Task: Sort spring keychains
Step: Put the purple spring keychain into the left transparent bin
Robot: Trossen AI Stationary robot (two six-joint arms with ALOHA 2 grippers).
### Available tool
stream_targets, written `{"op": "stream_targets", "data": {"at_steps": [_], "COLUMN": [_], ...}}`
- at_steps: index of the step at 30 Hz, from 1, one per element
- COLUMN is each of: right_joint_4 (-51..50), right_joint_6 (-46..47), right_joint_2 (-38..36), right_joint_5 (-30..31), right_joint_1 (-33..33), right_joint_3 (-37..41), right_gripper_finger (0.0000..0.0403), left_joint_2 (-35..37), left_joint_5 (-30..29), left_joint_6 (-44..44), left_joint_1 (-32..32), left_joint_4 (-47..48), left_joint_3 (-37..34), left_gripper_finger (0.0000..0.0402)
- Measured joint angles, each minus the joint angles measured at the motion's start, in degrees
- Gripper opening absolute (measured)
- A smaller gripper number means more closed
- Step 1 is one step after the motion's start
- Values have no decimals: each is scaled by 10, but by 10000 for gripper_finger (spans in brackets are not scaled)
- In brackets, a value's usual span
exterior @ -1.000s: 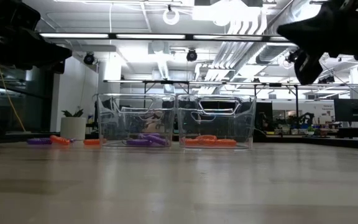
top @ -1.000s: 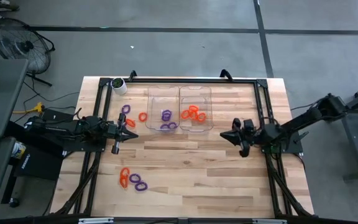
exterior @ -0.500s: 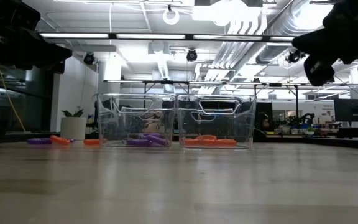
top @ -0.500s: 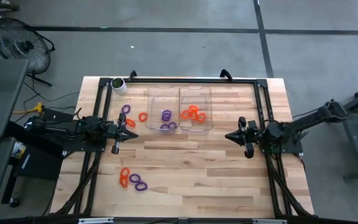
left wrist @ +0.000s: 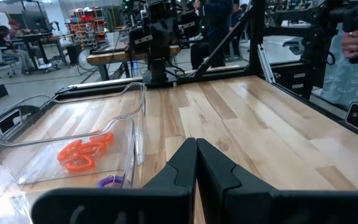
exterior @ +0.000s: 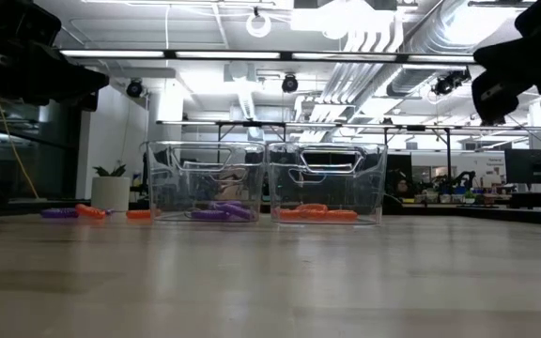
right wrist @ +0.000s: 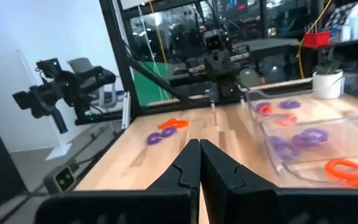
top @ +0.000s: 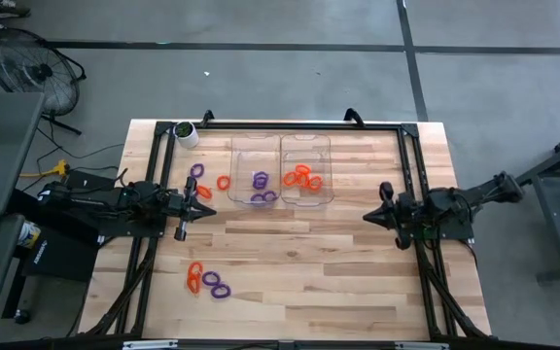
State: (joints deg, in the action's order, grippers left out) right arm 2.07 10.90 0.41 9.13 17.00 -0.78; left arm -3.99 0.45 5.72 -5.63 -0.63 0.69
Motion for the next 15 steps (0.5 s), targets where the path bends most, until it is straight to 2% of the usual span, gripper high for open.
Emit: {"op": "stream_targets", "data": {"at_steps": [9, 15], "right_joint_4": [-8, -17], "right_joint_6": [-54, -50], "right_joint_2": [29, 30], "right_joint_5": [-40, -103], "right_joint_1": [-80, -157], "right_joint_3": [0, 0], "right_gripper_finger": [0, 0], "left_joint_2": [0, 0], "left_joint_5": [0, 0], "left_joint_6": [0, 0], "left_joint_1": [0, 0], "left_joint_4": [0, 0], "left_joint_3": [0, 0], "left_gripper_finger": [1, 1]}}
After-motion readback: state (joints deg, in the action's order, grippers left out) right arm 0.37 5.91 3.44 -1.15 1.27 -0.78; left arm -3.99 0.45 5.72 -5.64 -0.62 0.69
